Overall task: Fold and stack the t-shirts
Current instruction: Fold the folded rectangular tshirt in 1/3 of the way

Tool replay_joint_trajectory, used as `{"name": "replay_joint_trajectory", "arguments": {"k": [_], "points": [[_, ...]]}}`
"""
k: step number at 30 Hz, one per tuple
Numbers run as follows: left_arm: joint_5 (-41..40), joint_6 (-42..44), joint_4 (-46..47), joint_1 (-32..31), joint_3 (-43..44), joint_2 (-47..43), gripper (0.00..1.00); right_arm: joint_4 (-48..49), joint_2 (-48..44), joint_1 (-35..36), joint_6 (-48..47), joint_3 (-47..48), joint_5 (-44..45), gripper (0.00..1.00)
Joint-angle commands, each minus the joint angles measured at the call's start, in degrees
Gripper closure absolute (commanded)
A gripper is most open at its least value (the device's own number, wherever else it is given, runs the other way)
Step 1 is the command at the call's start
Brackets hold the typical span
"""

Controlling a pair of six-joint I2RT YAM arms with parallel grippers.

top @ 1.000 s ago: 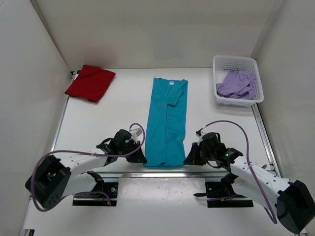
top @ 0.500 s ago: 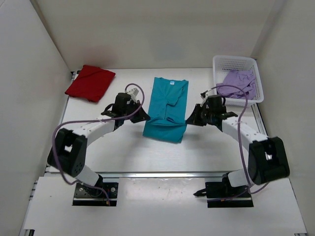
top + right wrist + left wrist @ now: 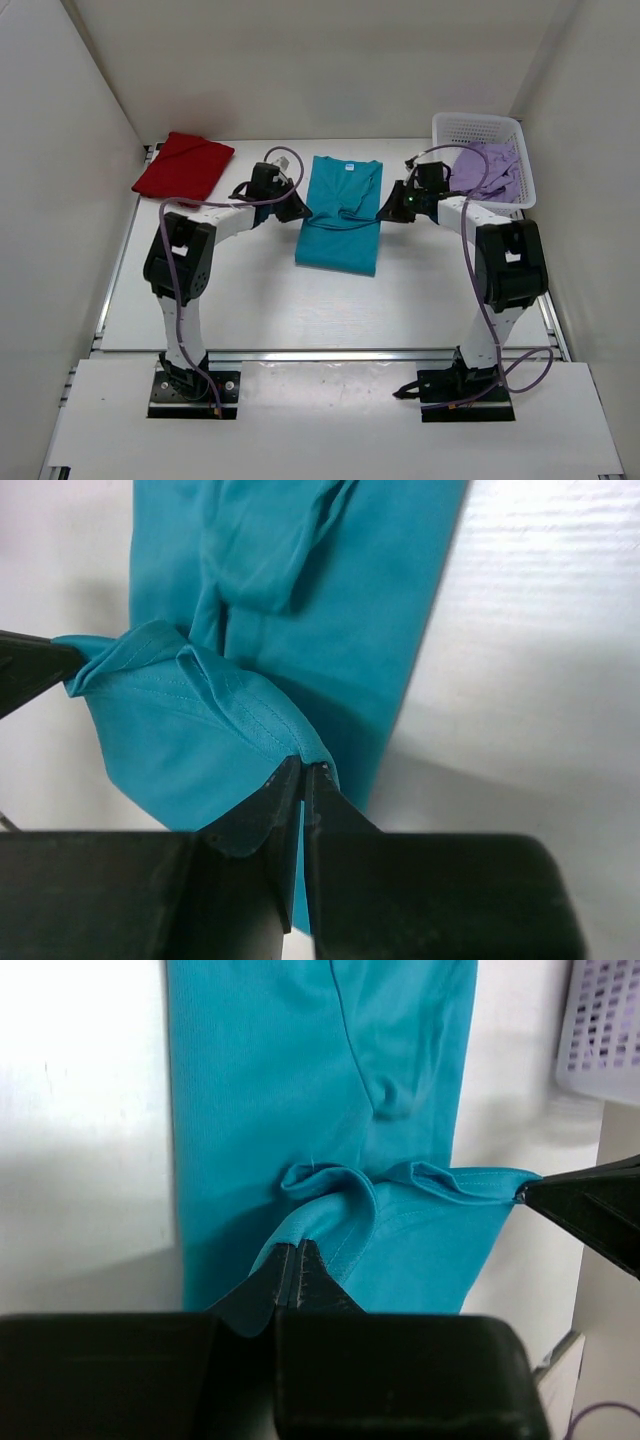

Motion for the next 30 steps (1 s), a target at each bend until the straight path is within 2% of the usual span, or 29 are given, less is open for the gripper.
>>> {"name": "replay_joint_trajectory", "arguments": {"k": [1, 4, 8, 10, 12, 14, 15, 17, 18, 19, 24, 26, 30], "points": [[-0.5, 0.2, -1.1, 0.5, 5.1, 3.4, 1.0, 0.8, 2.8, -1.5, -1.4, 4.1, 0.7, 1.0], [0.7, -1.7, -0.3, 1.5, 6.7, 6.8, 0.96, 0.9, 5.3, -2.0, -1.0, 5.8, 0.6, 1.0], [2.3, -3.7, 1.5, 3.2, 6.1, 8.0, 0.79, 1.5, 6.4, -2.6, -1.3, 8.1, -1.0, 0.83], [1.1, -5.3, 7.8, 4.3, 1.6, 4.2, 0.72, -0.9, 5.3, -2.8, -2.1, 9.6, -0.4, 0.77], [-1.0, -6.6, 10.6, 5.3, -2.0, 0.8, 0.69, -1.6, 3.4, -2.1, -3.3, 9.5, 1.8, 0.73], [-2.6, -6.1, 11.0, 5.2, -2.9, -2.4, 0.68, -1.4, 0.4, -1.2, -4.1, 8.7, 4.2, 0.73], [-3.7, -5.0, 10.7, 5.3, -2.8, -4.3, 0.68, -2.0, -0.8, -0.1, -4.7, 8.1, 6.1, 0.74], [-4.2, -4.2, 9.1, 4.6, -3.2, -6.6, 0.67, 0.3, -3.9, 2.3, -4.6, 6.0, 7.9, 0.86], [-3.5, -4.1, 9.0, 3.9, -3.1, -7.2, 0.67, 1.2, -4.5, 2.9, -4.8, 4.0, 7.0, 0.95], [-2.8, -4.0, 9.6, 2.7, -4.6, -7.8, 0.68, 3.5, -4.9, 4.4, -4.1, 2.0, 5.3, 1.0], [-3.5, -5.5, 16.5, -3.7, -16.3, -10.3, 0.74, 4.3, 1.3, 11.5, -5.2, 2.8, 4.1, 1.0], [-3.5, -5.8, 17.8, -6.1, -17.8, -9.4, 0.76, 3.7, 3.5, 13.1, -6.3, 4.5, 4.1, 1.0], [-4.8, -5.3, 19.9, -7.1, -22.8, -8.8, 0.78, 5.7, 6.9, 15.2, -7.1, 5.0, 4.9, 1.0]]}}
